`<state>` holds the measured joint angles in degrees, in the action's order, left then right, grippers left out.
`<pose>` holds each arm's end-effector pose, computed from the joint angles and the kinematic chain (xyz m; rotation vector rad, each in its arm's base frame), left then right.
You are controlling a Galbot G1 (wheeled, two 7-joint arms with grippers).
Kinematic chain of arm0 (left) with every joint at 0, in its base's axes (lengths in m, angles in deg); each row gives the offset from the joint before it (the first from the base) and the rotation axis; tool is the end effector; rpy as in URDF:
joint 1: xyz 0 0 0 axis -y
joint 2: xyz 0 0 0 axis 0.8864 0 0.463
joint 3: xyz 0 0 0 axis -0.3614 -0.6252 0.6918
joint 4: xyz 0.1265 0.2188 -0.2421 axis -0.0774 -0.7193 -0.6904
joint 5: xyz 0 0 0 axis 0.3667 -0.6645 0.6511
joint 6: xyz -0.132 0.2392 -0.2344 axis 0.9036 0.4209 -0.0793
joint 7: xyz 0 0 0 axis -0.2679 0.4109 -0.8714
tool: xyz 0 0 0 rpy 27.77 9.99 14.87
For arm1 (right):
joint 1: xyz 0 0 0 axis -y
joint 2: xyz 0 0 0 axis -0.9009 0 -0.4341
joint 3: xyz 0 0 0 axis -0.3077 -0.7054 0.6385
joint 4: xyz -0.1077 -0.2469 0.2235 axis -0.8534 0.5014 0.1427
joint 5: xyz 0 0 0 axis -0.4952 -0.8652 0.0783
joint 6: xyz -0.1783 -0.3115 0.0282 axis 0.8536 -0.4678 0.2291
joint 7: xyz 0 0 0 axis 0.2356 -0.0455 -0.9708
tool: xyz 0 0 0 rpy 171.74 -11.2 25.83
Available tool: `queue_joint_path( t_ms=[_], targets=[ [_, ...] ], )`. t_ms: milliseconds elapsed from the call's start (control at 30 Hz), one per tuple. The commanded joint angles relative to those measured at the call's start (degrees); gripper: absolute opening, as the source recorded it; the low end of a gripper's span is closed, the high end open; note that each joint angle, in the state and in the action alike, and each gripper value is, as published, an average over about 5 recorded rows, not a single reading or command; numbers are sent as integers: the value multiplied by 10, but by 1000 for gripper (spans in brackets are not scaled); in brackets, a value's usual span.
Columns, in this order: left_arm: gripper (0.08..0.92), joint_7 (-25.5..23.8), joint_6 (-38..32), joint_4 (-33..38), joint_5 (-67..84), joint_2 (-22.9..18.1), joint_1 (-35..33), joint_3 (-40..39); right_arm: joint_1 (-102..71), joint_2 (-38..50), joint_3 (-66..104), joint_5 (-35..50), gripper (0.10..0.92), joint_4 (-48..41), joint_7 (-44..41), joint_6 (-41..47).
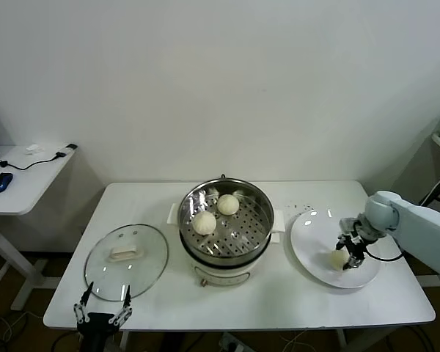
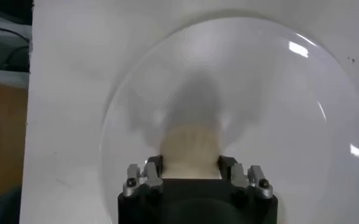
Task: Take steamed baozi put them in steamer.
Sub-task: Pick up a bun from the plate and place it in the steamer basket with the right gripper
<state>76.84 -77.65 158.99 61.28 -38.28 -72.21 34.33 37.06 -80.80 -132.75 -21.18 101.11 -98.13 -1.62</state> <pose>0.0913 0.0658 -0.3582 0.1176 -2.9024 -0.4440 0.5013 -0.2150 -0.2435 1.2596 -1.2693 1.2588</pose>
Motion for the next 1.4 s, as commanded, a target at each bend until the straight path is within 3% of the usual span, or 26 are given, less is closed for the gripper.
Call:
queue_joint_path(
  t_ms=[33, 167, 333, 600, 767, 1067, 1400],
  targets=[
    [823, 0, -1, 1, 0, 1, -1, 0, 7, 1, -2, 6, 581, 1, -7, -4],
    [823, 0, -1, 2, 1, 1, -2, 1, 52, 5, -20, 23, 571, 4, -14, -23],
    [823, 0, -1, 2, 1, 2, -3, 0, 194, -17, -105, 36, 576, 2, -46, -118],
    [823, 0, -1, 2, -1, 0, -5, -4, 416, -136, -225, -17, 577, 32, -75, -316],
    [823, -1, 2, 5, -5, 1, -4, -5, 462, -213, -219, -57, 577, 63, -65, -400],
    [823, -1, 2, 5, -4, 1, -6, -4, 413, -316, -185, -93, 577, 117, -54, -427],
    [823, -1, 7, 7, -5, 2, -2, -2, 309, -359, -174, -117, 580, 154, -53, -422]
  ],
)
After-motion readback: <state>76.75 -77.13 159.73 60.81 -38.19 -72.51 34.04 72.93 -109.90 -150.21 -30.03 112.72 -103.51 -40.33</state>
